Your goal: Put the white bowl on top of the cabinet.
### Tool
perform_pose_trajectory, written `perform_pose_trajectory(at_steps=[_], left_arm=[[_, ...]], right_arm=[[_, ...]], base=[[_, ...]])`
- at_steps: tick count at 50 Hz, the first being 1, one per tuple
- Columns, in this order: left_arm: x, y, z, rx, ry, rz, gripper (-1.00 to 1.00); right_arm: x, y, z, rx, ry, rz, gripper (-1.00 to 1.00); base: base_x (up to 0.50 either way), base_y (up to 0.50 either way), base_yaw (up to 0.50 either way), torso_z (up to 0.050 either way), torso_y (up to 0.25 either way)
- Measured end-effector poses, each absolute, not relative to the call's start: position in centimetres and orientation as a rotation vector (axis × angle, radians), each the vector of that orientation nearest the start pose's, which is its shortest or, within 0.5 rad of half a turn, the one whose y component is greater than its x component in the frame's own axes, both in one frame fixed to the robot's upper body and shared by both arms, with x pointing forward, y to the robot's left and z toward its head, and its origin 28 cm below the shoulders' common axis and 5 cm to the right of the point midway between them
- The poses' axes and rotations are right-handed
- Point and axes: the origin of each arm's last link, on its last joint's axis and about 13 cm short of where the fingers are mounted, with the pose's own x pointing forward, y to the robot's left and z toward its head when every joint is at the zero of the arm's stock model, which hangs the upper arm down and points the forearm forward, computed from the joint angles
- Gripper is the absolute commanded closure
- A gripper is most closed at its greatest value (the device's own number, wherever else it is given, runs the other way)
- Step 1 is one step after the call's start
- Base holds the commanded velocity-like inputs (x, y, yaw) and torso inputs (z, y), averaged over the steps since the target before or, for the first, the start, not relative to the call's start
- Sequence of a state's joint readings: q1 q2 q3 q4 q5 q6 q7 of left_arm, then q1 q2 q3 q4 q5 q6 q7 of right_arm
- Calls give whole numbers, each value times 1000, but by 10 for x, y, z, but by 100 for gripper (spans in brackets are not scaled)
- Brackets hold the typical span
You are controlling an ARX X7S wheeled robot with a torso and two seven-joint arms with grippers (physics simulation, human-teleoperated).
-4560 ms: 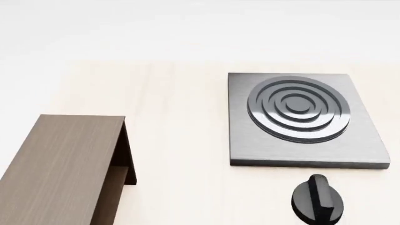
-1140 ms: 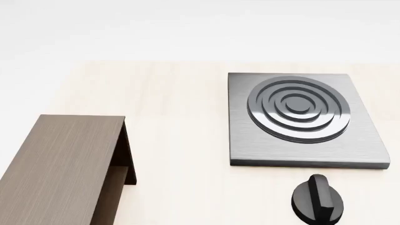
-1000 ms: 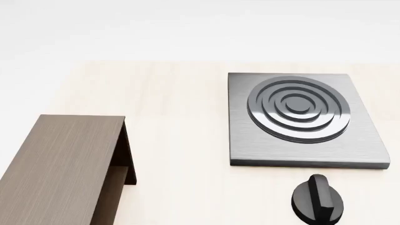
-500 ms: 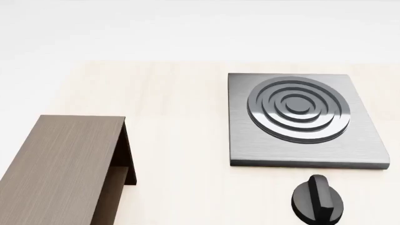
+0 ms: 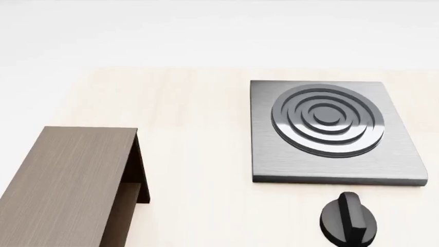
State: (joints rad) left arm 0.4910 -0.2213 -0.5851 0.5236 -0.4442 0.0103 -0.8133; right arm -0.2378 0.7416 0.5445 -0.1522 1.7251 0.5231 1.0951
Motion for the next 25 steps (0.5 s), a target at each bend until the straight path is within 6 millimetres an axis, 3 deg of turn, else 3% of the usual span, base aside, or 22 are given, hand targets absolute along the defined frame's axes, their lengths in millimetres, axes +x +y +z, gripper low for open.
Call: perform_pose_trajectory(at_steps=[25], left_arm=[[90, 339, 87, -47, -201, 1181, -100]], right_arm=[[144, -281, 124, 873, 524, -1049, 100]], base=[[0, -2, -1, -2, 0]])
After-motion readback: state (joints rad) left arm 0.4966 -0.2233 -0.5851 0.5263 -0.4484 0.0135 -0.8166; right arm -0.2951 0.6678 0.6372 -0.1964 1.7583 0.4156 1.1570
